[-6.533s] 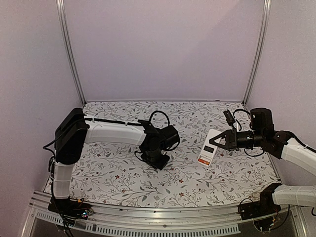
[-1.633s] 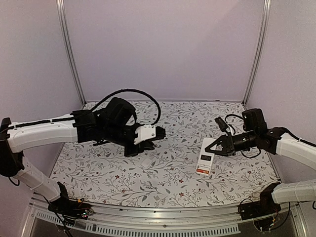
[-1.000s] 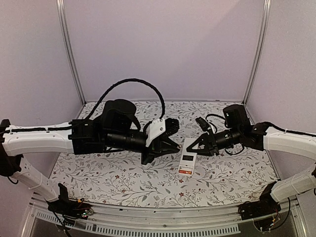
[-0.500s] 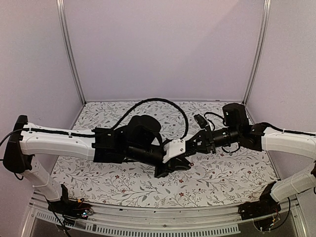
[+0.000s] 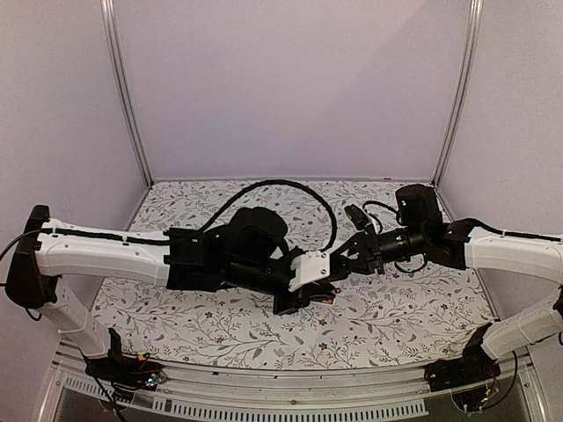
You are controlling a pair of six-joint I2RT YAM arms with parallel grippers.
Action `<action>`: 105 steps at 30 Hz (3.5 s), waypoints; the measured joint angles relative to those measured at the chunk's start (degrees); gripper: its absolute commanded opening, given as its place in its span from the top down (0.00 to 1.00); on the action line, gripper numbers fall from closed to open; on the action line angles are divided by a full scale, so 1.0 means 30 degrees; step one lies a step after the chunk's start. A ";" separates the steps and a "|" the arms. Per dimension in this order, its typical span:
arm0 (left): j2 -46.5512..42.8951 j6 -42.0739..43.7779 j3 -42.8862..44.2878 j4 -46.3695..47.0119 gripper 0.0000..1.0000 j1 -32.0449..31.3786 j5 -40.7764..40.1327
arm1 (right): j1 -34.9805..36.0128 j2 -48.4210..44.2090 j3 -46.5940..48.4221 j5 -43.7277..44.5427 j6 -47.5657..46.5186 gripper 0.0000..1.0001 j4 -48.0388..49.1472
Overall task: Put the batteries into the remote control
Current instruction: Place the battery in the battery compartment, then load the battery into the battery compartment.
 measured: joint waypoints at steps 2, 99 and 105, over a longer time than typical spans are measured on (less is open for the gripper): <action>0.0000 0.0226 -0.0102 -0.0007 1.00 0.0000 -0.0138 | 0.0000 0.0007 -0.0051 -0.0044 0.0029 1.00 0.0022; -0.0546 -1.9591 -0.3424 0.5472 0.23 0.3009 0.3526 | -0.0313 0.0503 -0.0036 0.0270 0.1115 1.00 0.2178; -0.0532 -1.9526 -0.3417 0.5472 0.24 0.2907 0.3526 | -0.0313 0.0503 -0.0036 0.0270 0.1180 1.00 0.2229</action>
